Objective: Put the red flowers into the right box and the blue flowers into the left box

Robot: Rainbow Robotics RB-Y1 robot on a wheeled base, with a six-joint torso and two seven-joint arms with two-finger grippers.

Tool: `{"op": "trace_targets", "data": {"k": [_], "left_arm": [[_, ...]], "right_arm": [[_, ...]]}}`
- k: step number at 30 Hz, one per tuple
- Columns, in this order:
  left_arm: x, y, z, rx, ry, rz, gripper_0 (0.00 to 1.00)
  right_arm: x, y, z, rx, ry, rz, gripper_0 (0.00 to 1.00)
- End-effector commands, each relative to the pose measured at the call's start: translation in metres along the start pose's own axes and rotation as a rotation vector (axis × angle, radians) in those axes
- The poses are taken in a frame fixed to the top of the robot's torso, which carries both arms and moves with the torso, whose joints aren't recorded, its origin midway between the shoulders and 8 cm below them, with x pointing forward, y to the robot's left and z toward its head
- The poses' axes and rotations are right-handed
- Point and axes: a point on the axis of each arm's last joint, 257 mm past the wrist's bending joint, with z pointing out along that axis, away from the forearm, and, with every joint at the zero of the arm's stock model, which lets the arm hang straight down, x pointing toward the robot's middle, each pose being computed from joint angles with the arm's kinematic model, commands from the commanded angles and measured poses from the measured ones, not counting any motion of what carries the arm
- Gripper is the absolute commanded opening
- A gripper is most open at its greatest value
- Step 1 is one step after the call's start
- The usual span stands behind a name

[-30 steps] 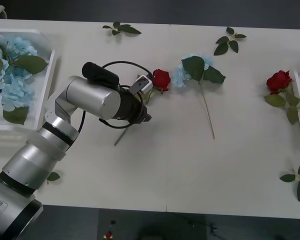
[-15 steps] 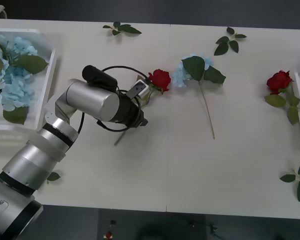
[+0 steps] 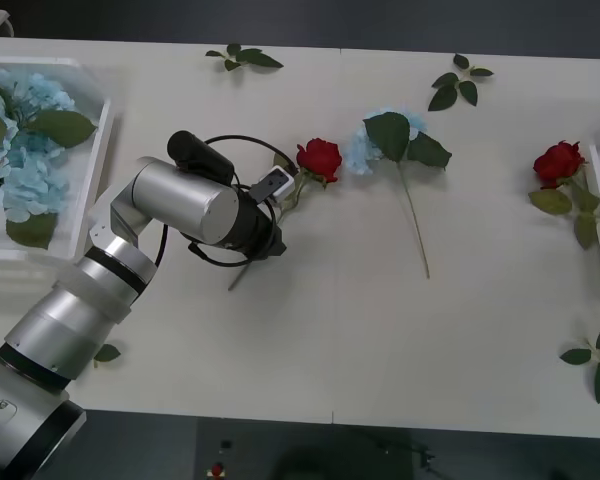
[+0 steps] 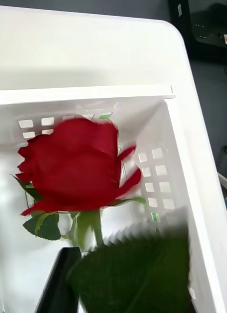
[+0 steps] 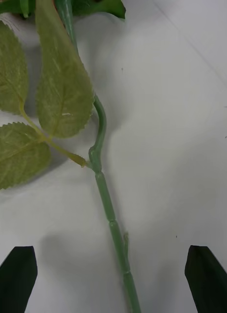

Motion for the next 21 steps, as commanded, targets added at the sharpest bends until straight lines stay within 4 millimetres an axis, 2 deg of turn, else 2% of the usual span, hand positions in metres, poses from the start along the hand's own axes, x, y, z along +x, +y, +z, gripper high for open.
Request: {"op": "trace_targets", "data": {"k": [1,12,15,19,20,21], "left_arm": [[0.008,0.017,-0.006,-0.031,0.021,0.029,0.83],[0.026,0.017,-0.001,-0.038,0.05,0.031,0.77],[0.032,0.017,0.001,-0.041,0.056,0.032,0.76],[0.036,0.017,0.002,-0.046,0.062,0.034,0.75],[0.036,0.018,0.002,-0.049,0.063,0.037,0.66],[0.036,0.018,0.002,-0.05,0.064,0.037,0.57]], "right_arm": [[-0.019,0.0,-0.009,-0.003,-0.043,-0.044,1.0],[-0.015,0.028,-0.008,-0.111,-0.037,-0.01,1.0],[-0.005,0.048,-0.005,-0.167,-0.018,-0.014,1.0],[0.013,0.089,-0.003,-0.249,0.013,-0.048,1.0],[0.02,0.105,-0.002,-0.268,0.027,-0.044,1.0],[0.022,0.111,-0.002,-0.275,0.032,-0.044,1.0]]}}
